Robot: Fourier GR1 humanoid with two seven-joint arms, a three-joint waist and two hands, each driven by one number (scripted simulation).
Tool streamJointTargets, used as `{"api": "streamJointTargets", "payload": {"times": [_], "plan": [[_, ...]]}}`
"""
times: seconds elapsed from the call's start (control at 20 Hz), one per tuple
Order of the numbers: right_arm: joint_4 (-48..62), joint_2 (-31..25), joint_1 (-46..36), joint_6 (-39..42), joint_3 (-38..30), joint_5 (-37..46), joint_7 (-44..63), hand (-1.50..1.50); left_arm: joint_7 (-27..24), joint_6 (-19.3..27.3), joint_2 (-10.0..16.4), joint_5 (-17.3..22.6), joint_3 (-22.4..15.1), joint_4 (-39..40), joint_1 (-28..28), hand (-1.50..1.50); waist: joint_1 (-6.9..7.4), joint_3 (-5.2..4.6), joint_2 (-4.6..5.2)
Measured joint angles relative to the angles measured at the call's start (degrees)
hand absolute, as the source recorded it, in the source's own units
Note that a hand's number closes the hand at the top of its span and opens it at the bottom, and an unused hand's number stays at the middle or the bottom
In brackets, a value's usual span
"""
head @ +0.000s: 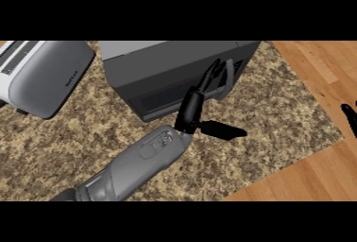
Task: Pick up the milk, place it into the microwave and close the microwave
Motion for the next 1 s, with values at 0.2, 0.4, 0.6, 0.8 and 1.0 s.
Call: {"api": "streamJointTargets", "payload": {"times": [0.2, 0.4, 0.6, 0.8, 1.0], "plan": [[0.1, -1.0, -1.3, 0.3, -0.2, -1.4, 1.0, -1.50, -1.5, 0.2, 0.0, 1.4, -0.3, 0.9, -0.8, -1.50, -0.53, -0.01, 0.22], [0.2, -1.9, -2.0, 0.2, -0.6, -2.5, 2.0, -1.50, -3.5, 0.6, 0.1, 2.5, -0.6, 1.6, -0.9, -1.50, -1.12, -0.01, 0.31], [0.7, -2.7, -2.8, 0.2, -1.0, -3.6, 2.9, -1.50, -5.1, 1.0, 0.2, 3.7, -1.1, 2.1, -1.0, -1.50, -1.56, 0.02, 0.39], [1.0, -3.5, -3.5, 0.4, -1.2, -4.7, 3.6, -1.50, -6.7, 1.5, 0.3, 4.8, -1.5, 2.6, -1.0, -1.50, -1.97, 0.06, 0.42], [1.2, -4.2, -3.8, 0.8, -1.3, -5.7, 4.4, -1.50, -8.1, 1.7, 0.4, 5.9, -1.8, 3.0, -1.0, -1.50, -2.40, 0.09, 0.40]]}}
